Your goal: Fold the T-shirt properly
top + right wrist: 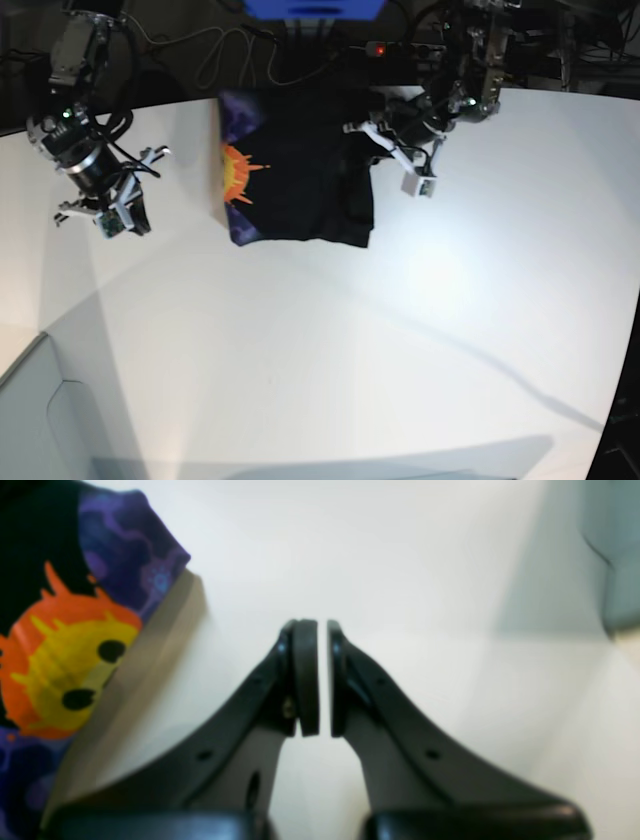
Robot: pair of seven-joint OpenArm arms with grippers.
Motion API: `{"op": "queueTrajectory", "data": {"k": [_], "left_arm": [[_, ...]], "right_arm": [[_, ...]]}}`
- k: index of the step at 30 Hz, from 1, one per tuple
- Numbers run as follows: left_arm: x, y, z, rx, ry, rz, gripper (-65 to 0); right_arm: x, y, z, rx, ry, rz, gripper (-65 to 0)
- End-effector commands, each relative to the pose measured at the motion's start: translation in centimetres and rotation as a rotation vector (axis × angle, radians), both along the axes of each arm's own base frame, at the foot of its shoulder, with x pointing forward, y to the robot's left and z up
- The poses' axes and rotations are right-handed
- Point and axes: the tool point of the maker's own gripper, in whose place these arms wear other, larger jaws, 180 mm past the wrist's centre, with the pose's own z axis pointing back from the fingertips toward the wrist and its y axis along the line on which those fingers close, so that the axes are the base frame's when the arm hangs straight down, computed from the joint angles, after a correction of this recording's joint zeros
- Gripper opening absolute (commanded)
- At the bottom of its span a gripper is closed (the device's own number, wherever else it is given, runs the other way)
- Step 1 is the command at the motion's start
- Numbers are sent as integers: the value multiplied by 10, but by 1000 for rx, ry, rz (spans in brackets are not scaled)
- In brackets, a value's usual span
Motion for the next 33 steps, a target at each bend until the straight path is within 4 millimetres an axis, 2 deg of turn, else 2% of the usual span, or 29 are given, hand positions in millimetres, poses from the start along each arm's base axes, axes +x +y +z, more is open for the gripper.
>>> {"op": "queueTrajectory", "data": {"k": [1,5,10,13,16,21,24,27,30,33], "left_arm": [[10,-7,11,7,-56,-53,-650],[32,-23,23,91,-160,-201,-650],[66,-28,38,243,-235,-349,-650],[90,-34,40,309,-259,-408,-650],[115,-38,32,371,-251,-458,-650],[147,-65,31,456,-325,-580,-650],[154,-80,31,517,-386,-681,-650],[144,-110,30,553,-460,-896,-650],[135,-122,23,583,-484,-1054,-650],[139,-130,22,669,-542,-1109,-650]], "right_arm": [[4,-11,15,-2,-53,-18,-649],[-6,-53,21,-40,-61,-134,-649],[-32,-101,23,-89,-44,-269,-649],[-49,-120,23,-98,-34,-344,-649],[-69,-141,23,-103,-28,-439,-649],[-96,-153,15,-88,-4,-545,-649],[-108,-154,13,-81,6,-580,-649],[-117,-151,13,-78,10,-607,-649],[-120,-145,18,-83,0,-609,-649],[-124,-140,16,-76,8,-613,-649]]}}
